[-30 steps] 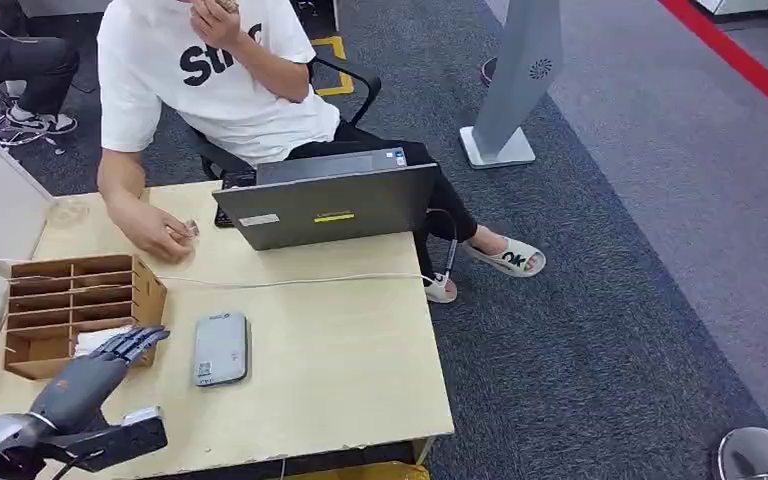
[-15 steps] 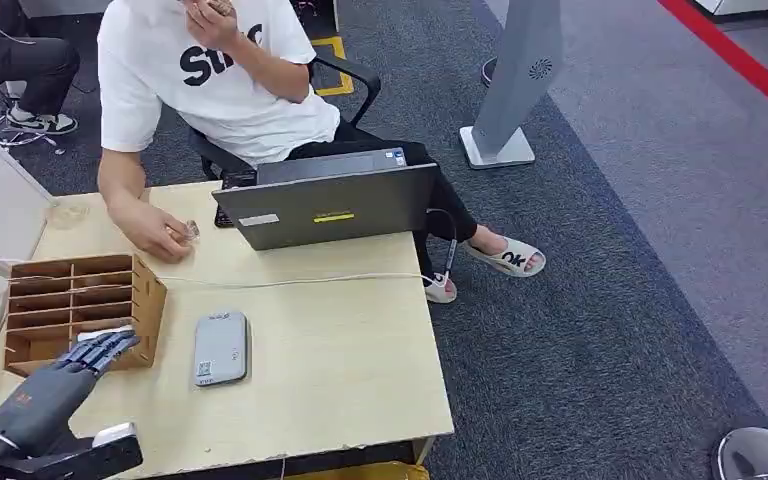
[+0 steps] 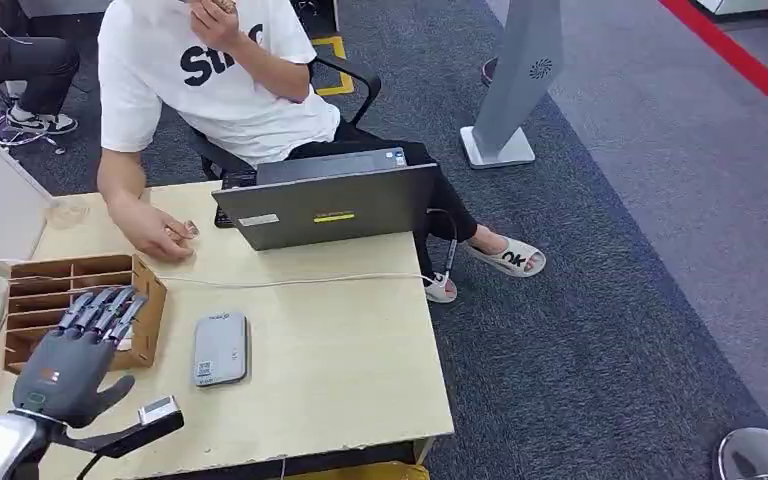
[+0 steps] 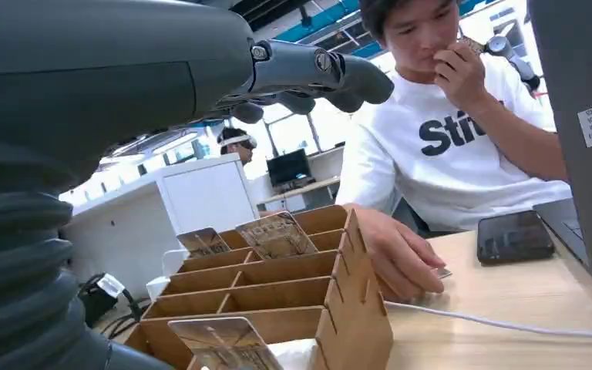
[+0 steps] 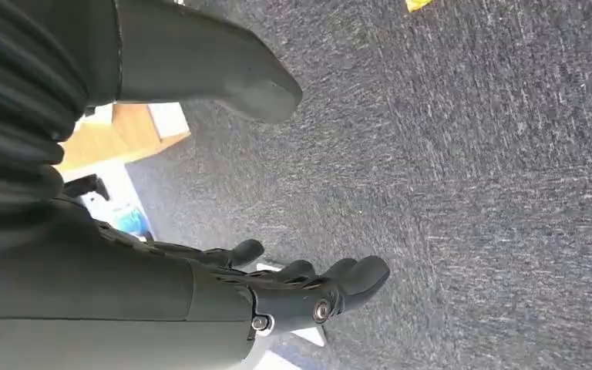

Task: Pass the card to the sensor for recognition and then transmit it.

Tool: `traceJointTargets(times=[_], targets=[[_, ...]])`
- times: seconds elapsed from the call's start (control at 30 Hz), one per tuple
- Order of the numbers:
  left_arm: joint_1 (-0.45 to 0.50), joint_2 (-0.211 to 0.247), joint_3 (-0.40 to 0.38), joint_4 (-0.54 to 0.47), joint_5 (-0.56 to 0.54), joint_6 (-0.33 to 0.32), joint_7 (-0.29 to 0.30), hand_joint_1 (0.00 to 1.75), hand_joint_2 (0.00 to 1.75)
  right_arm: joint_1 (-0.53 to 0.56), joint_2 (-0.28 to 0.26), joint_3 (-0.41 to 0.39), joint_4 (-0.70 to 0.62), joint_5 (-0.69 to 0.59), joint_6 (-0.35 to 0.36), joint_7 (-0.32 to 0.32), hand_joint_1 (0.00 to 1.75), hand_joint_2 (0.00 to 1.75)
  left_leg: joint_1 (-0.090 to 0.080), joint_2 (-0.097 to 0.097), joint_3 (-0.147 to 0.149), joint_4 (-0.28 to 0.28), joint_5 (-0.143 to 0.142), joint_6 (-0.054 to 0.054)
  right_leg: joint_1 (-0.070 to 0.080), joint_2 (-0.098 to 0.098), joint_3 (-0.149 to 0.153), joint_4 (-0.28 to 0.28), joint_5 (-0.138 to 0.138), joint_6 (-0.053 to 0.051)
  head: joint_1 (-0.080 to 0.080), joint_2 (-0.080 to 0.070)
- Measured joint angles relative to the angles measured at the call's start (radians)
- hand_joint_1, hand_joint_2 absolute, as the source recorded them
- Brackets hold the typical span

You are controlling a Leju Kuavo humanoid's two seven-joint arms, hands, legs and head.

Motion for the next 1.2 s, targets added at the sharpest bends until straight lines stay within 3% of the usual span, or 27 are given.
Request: traceJointTargets(times=[0.43, 0.73, 0.83, 1.03, 1.2], targets=[[-0.005, -0.029, 0.0, 0.025, -0.025, 0.0, 0.003, 0.0, 1.75, 0.0, 0.0, 0.0, 0.0, 0.0, 0.0, 0.002, 0.0, 1.75, 0.0, 0.0, 0.0, 0.0, 0.0, 0.0, 0.0, 0.0, 0.0, 0.0, 0.0, 0.0, 0.0, 0.0], [0.013, -0.032, 0.005, 0.047, -0.074, -0.005, 0.054, 0.0, 1.75, 0.0, 0.002, -0.004, 0.0, -0.007, -0.007, 0.012, 0.0, 1.75, 0.0, 0.0, 0.0, 0.0, 0.0, 0.0, 0.0, 0.0, 0.0, 0.0, 0.0, 0.0, 0.0, 0.0], [0.046, -0.019, 0.039, 0.053, -0.06, -0.075, 0.101, 0.0, 1.75, 0.0, 0.003, -0.005, 0.0, -0.006, -0.01, 0.016, 0.0, 1.75, 0.0, 0.001, 0.0, 0.0, 0.0, 0.0, 0.0, 0.001, 0.0, 0.0, 0.0, 0.0, 0.0, 0.0], [0.112, 0.008, 0.144, 0.071, -0.03, -0.081, 0.102, 0.0, 1.75, 0.003, 0.003, -0.005, 0.0, -0.003, -0.011, 0.013, 0.0, 1.75, 0.001, 0.001, -0.001, 0.0, 0.0, -0.001, 0.0, 0.001, 0.0, 0.0, -0.001, -0.001, -0.001, 0.0], [0.128, 0.006, 0.17, 0.092, -0.049, -0.098, 0.103, 0.0, 1.75, 0.004, 0.005, -0.005, 0.0, 0.0, -0.011, 0.014, 0.0, 1.75, 0.0, 0.001, -0.001, 0.0, 0.0, 0.0, 0.0, 0.0, 0.0, 0.0, 0.0, 0.0, 0.0, 0.0]])
